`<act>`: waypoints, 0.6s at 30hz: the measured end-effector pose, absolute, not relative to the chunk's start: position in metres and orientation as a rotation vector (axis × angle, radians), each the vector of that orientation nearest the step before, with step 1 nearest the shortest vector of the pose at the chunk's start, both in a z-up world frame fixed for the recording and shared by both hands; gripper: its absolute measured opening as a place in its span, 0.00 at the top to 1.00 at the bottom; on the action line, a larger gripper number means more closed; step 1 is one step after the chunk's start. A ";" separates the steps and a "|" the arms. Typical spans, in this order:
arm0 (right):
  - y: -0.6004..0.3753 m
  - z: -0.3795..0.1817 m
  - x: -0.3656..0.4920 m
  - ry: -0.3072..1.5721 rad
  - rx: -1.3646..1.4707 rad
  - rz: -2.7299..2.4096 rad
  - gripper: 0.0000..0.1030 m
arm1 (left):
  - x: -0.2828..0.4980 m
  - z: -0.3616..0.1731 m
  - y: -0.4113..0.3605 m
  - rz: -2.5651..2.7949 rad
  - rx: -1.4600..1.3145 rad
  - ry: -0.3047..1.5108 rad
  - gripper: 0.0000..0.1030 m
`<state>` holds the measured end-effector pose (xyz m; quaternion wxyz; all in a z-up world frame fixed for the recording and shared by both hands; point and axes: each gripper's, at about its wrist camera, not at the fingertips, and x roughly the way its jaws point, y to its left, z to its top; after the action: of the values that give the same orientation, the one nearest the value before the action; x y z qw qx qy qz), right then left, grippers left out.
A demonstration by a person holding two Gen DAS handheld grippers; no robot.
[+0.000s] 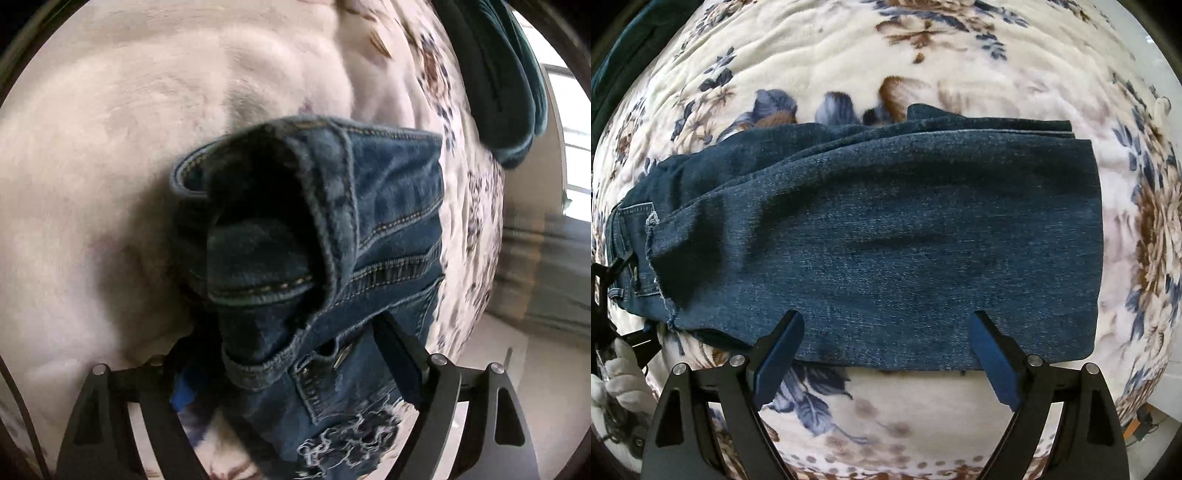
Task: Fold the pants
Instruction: 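Lift the waistband with the left gripper and fold it over the legs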
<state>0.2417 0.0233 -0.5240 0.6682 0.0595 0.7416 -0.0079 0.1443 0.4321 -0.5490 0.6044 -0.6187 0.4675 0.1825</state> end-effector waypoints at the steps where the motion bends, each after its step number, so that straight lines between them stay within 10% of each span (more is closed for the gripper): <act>1: 0.021 -0.524 0.243 1.673 0.139 -0.015 0.10 | 0.141 -0.546 0.433 0.421 -1.442 1.062 0.20; 18: 0.010 -0.538 0.241 1.697 0.142 0.058 0.10 | 0.121 -0.554 0.439 0.286 -1.434 0.912 0.24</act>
<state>0.2413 0.0102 -0.5383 0.6584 0.0627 0.7496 0.0256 0.1214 0.4394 -0.5540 0.6511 -0.6316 0.4016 0.1259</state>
